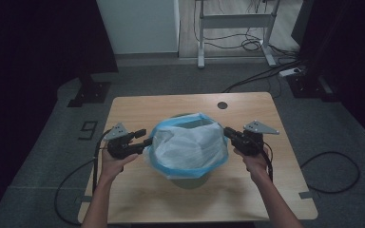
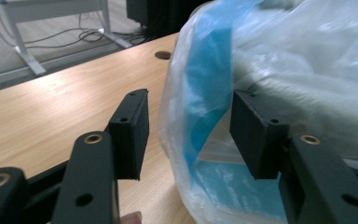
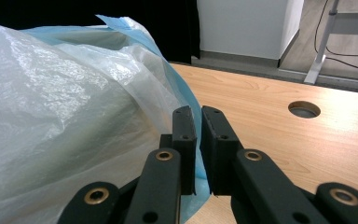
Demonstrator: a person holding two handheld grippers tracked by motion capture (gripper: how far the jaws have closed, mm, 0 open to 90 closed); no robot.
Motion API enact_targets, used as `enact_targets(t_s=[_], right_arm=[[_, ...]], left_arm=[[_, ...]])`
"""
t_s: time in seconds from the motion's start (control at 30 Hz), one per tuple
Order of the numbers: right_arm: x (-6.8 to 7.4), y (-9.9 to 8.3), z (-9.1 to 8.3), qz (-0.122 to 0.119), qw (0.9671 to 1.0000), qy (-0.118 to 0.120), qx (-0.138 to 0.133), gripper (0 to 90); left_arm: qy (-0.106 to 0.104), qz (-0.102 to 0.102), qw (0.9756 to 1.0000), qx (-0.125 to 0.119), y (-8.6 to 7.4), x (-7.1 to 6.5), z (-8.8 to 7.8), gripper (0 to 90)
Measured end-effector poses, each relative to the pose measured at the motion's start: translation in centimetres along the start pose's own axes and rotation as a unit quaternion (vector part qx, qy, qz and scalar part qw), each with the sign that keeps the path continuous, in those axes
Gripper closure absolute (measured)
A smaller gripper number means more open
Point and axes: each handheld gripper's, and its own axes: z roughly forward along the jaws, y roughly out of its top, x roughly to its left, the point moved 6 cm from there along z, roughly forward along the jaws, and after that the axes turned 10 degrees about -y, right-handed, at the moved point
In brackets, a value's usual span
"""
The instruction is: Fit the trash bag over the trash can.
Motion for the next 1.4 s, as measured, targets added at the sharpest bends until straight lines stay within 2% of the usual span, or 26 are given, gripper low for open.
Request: enact_targets(t_s=[0.17,0.33,0.4,0.5,0.77,0.87,1.0,1.07,1.23,1.3,1.4], right_arm=[[0.0,0.1,0.2,0.002,1.0,0.001,-0.001,81.8],[0.0,0.5,0.5,0.007,0.9998,0.011,-0.014,75.4],[0.0,0.7,0.6,0.008,0.9997,0.012,-0.02,71.1],[-0.1,1.0,0.6,0.017,0.9992,0.021,-0.03,67.9],[-0.9,0.3,0.3,0.029,0.9985,0.037,-0.028,59.3],[-1.2,-0.2,0.5,0.033,0.9979,0.053,-0.02,56.7],[-1.0,-0.6,0.7,0.031,0.9958,0.085,-0.014,55.1],[-0.9,-0.8,1.0,0.027,0.9956,0.088,-0.012,53.6],[-0.8,-1.1,2.1,0.039,0.9937,0.104,-0.015,51.7],[-0.7,-1.2,2.4,0.045,0.9919,0.117,-0.021,53.8],[-0.5,-1.4,2.5,0.042,0.9902,0.13,-0.026,70.3]], left_arm=[[-0.003,0.012,0.9999,0.005,0.2,0.2,0.8,49.3],[-0.019,0.002,0.9998,0.01,0.7,0.2,1.2,72.5],[-0.016,-0.005,0.9998,0.014,0.8,0.2,1.3,82.6],[-0.01,-0.008,0.9998,0.013,0.9,0.1,1.5,88.7],[0.024,-0.03,0.9992,0.008,0.6,0.5,1.6,89.7],[0.022,-0.04,0.9989,0.003,0.5,0.6,1.6,89.7],[0.022,-0.041,0.9989,0.005,0.3,0.5,2.0,89.7],[0.024,-0.044,0.9987,0.004,0.3,0.6,2.1,89.7],[0.024,-0.046,0.9987,0.002,0.4,0.5,2.1,89.7],[0.025,-0.046,0.9986,0.001,0.4,0.5,2.0,89.7],[0.026,-0.047,0.9985,-0.002,0.4,0.5,1.9,89.7]])
